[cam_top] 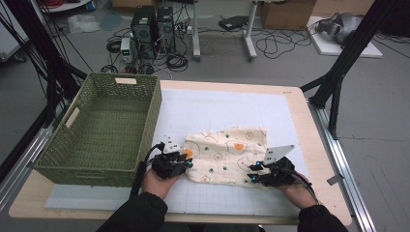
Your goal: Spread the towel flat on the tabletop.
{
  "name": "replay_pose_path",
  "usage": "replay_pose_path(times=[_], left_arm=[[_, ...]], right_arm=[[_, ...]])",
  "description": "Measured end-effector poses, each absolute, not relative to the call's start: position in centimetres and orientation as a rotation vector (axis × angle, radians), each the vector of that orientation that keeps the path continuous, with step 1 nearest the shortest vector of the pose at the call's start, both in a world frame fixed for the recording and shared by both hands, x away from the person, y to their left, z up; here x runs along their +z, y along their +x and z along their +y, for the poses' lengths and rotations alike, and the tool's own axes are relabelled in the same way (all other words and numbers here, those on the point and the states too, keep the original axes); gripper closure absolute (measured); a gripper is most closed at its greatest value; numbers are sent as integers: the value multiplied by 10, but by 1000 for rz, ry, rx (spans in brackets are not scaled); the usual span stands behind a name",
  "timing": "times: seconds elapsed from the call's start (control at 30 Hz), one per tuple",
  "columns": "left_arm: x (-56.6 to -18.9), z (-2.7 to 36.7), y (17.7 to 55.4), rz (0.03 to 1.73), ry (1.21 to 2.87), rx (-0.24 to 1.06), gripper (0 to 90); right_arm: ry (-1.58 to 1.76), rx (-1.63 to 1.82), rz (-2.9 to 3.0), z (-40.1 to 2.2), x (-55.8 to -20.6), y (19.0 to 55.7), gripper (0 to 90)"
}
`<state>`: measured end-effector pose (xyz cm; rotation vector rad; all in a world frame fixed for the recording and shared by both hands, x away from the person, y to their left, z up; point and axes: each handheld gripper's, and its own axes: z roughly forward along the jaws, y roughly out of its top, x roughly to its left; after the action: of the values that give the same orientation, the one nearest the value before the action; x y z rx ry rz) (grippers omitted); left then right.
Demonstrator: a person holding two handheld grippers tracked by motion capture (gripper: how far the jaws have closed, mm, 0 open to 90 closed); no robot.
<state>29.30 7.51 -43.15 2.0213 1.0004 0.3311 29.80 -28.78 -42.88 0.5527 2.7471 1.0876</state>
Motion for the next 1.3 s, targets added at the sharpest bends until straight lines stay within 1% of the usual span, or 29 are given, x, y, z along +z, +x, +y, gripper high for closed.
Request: replay_pose_path(times=[0.1, 0.13, 0.17, 0.2, 0.27, 0.33, 0.37, 0.4, 0.53, 0.67, 0.77, 0.83, 0.87, 1.07, 1.3], left_arm=[[-434, 74, 292, 1004, 2048, 332, 678], [-436, 74, 294, 1014, 2055, 319, 699], [-439, 74, 296, 1016, 2064, 308, 740], [-441, 73, 297, 1011, 2071, 297, 813], [-444, 71, 301, 1008, 2073, 279, 864], [-444, 68, 305, 1010, 2054, 292, 877], [-444, 67, 307, 1016, 2044, 291, 879], [-444, 66, 310, 1026, 2034, 301, 879], [-445, 60, 318, 1055, 1989, 326, 880], [-450, 53, 327, 1083, 1971, 345, 879], [-448, 51, 328, 1072, 1988, 342, 872], [-446, 54, 326, 1058, 2007, 344, 857], [-445, 55, 324, 1053, 2002, 344, 837], [-435, 68, 312, 1023, 1991, 347, 787], [-426, 72, 296, 975, 1995, 310, 713]], right_arm=[[545, 1055, 2766, -286, -432, 297, 633], [542, 1037, 2775, -285, -432, 297, 634], [534, 1024, 2774, -284, -433, 298, 633], [530, 1014, 2778, -283, -434, 298, 633], [538, 1024, 2780, -283, -435, 299, 646], [541, 1025, 2787, -284, -434, 300, 716], [536, 1025, 2785, -284, -434, 301, 783], [548, 1033, 2799, -284, -434, 302, 883], [560, 1010, 2794, -285, -433, 306, 885], [640, 997, 2748, -294, -433, 314, 886], [662, 1008, 2740, -296, -434, 317, 884], [651, 994, 2738, -295, -433, 316, 882], [648, 993, 2736, -295, -434, 316, 879], [645, 982, 2736, -296, -433, 315, 878], [669, 899, 2682, -299, -431, 316, 882]])
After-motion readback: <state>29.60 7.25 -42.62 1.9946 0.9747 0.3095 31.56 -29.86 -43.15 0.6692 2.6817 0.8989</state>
